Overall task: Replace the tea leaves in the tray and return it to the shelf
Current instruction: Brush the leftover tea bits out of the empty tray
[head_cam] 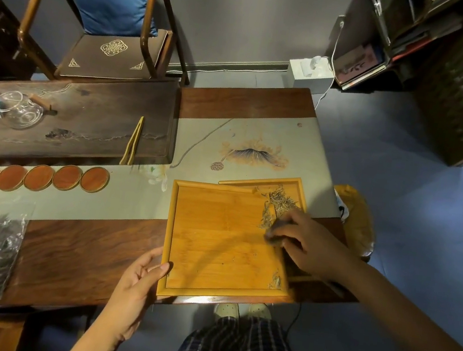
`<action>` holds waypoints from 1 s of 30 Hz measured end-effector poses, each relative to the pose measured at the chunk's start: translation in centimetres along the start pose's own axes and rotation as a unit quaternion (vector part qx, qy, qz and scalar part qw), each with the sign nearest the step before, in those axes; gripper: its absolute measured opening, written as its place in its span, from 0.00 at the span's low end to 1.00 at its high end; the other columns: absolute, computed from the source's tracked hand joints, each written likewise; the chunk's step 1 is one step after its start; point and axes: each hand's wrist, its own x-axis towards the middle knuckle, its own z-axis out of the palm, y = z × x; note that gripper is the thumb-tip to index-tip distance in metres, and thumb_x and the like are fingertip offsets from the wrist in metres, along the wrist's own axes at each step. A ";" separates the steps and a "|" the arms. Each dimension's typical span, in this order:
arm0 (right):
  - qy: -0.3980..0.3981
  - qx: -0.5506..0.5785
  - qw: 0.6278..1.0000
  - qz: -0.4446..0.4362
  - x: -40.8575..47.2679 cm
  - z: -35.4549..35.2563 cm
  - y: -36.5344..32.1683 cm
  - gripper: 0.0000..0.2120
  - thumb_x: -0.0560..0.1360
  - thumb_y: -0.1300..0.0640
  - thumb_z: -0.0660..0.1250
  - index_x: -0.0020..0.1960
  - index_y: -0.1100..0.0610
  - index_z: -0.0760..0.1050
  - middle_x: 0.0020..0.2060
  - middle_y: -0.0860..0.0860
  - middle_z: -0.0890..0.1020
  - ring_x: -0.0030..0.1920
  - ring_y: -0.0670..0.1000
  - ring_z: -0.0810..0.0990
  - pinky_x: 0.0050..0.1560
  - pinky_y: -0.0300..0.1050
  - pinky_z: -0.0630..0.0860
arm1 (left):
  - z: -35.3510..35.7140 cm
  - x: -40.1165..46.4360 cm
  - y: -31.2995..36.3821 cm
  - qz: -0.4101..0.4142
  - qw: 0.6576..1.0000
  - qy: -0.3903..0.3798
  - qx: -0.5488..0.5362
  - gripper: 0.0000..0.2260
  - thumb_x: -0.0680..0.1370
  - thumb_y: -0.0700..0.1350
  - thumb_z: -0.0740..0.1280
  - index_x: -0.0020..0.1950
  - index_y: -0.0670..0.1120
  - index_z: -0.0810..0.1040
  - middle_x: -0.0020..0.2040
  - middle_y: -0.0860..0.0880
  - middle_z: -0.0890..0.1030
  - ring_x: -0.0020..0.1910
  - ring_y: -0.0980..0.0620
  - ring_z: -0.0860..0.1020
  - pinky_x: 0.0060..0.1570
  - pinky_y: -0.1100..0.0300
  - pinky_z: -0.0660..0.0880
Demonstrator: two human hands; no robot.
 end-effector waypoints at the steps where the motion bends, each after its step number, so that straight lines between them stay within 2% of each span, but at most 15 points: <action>1: -0.013 0.028 0.999 -0.007 -0.8 0.1 -0.3 0.13 0.77 0.58 0.61 0.59 0.48 0.78 0.53 0.42 0.70 0.49 0.40 0.73 0.45 0.36 0.73 | -0.1 0.0 0.0 0.003 1.000 0.001 0.002 0.20 0.76 0.42 0.64 0.68 0.42 0.73 0.61 0.42 0.82 0.60 0.42 0.80 0.61 0.46 0.74; 4: -0.068 0.059 0.995 -0.041 -3.4 1.3 -1.1 0.10 0.77 0.58 0.63 0.56 0.50 0.79 0.52 0.42 0.72 0.47 0.40 0.75 0.44 0.40 0.76 | -0.5 0.1 0.1 0.006 1.000 0.004 -0.007 0.19 0.76 0.43 0.64 0.67 0.42 0.74 0.59 0.41 0.82 0.57 0.42 0.81 0.53 0.54 0.80; 6: -0.078 0.031 0.995 -0.054 -4.3 1.8 -1.3 0.10 0.77 0.57 0.63 0.56 0.52 0.79 0.52 0.45 0.73 0.47 0.42 0.75 0.43 0.44 0.76 | -0.7 0.1 0.1 0.004 1.000 0.001 -0.013 0.19 0.75 0.42 0.64 0.66 0.42 0.74 0.59 0.40 0.82 0.55 0.42 0.82 0.49 0.56 0.81; 9: -0.087 -0.041 0.993 -0.069 -4.3 2.1 -1.0 0.12 0.78 0.55 0.61 0.56 0.51 0.80 0.52 0.48 0.74 0.47 0.45 0.74 0.42 0.44 0.75 | -0.5 0.0 0.1 0.002 1.000 -0.008 -0.018 0.19 0.76 0.41 0.64 0.66 0.41 0.74 0.59 0.39 0.82 0.56 0.41 0.82 0.52 0.54 0.81; 13: -0.074 -0.099 0.990 -0.074 -3.3 2.7 -0.3 0.14 0.77 0.58 0.59 0.57 0.52 0.80 0.51 0.51 0.74 0.43 0.49 0.74 0.36 0.39 0.65 | -0.3 0.0 0.3 0.004 1.000 -0.010 -0.016 0.20 0.75 0.41 0.64 0.67 0.41 0.73 0.59 0.40 0.82 0.58 0.40 0.81 0.55 0.53 0.80; 17: -0.025 -0.116 0.992 -0.049 -1.4 3.0 0.4 0.12 0.77 0.58 0.58 0.57 0.55 0.77 0.52 0.51 0.74 0.41 0.46 0.70 0.37 0.38 0.62 | -0.3 0.0 0.7 0.003 1.000 -0.014 -0.017 0.20 0.75 0.40 0.64 0.67 0.42 0.74 0.59 0.40 0.82 0.57 0.41 0.81 0.55 0.53 0.80; 21: 0.013 -0.086 0.996 -0.012 0.0 2.7 0.3 0.13 0.79 0.58 0.59 0.61 0.53 0.75 0.54 0.50 0.72 0.48 0.47 0.73 0.44 0.39 0.70 | -0.3 -0.1 0.9 0.005 1.000 -0.011 -0.020 0.19 0.75 0.40 0.64 0.66 0.42 0.74 0.58 0.40 0.83 0.54 0.42 0.83 0.51 0.56 0.81; 24: 0.054 -0.011 0.998 0.024 -0.1 1.9 -0.1 0.13 0.78 0.60 0.61 0.60 0.55 0.76 0.54 0.49 0.72 0.49 0.46 0.74 0.48 0.42 0.75 | -0.5 -0.2 1.1 0.012 1.000 -0.005 -0.027 0.19 0.75 0.40 0.64 0.66 0.42 0.75 0.58 0.40 0.83 0.54 0.43 0.83 0.50 0.57 0.81; 26: 0.054 0.045 0.997 0.026 -1.0 1.6 -0.7 0.12 0.78 0.60 0.61 0.59 0.52 0.77 0.52 0.46 0.71 0.48 0.43 0.74 0.46 0.38 0.74 | -0.5 -0.1 1.2 0.022 0.999 0.000 -0.027 0.19 0.74 0.40 0.64 0.65 0.41 0.75 0.58 0.41 0.83 0.55 0.43 0.82 0.51 0.57 0.81; 28: 0.020 0.065 0.998 0.002 -2.3 1.7 -1.3 0.12 0.77 0.59 0.61 0.58 0.51 0.78 0.51 0.43 0.71 0.44 0.42 0.74 0.40 0.36 0.72 | -0.5 -0.1 1.4 0.028 0.999 0.000 -0.029 0.19 0.74 0.40 0.64 0.65 0.40 0.75 0.58 0.41 0.83 0.55 0.44 0.82 0.50 0.58 0.81; 30: -0.011 0.051 0.998 -0.020 -3.4 2.2 -1.8 0.12 0.77 0.58 0.60 0.58 0.52 0.77 0.51 0.44 0.70 0.41 0.43 0.73 0.37 0.40 0.72 | -0.5 0.0 1.4 0.031 0.999 -0.001 -0.031 0.19 0.74 0.39 0.64 0.65 0.39 0.75 0.57 0.41 0.83 0.54 0.45 0.83 0.49 0.59 0.81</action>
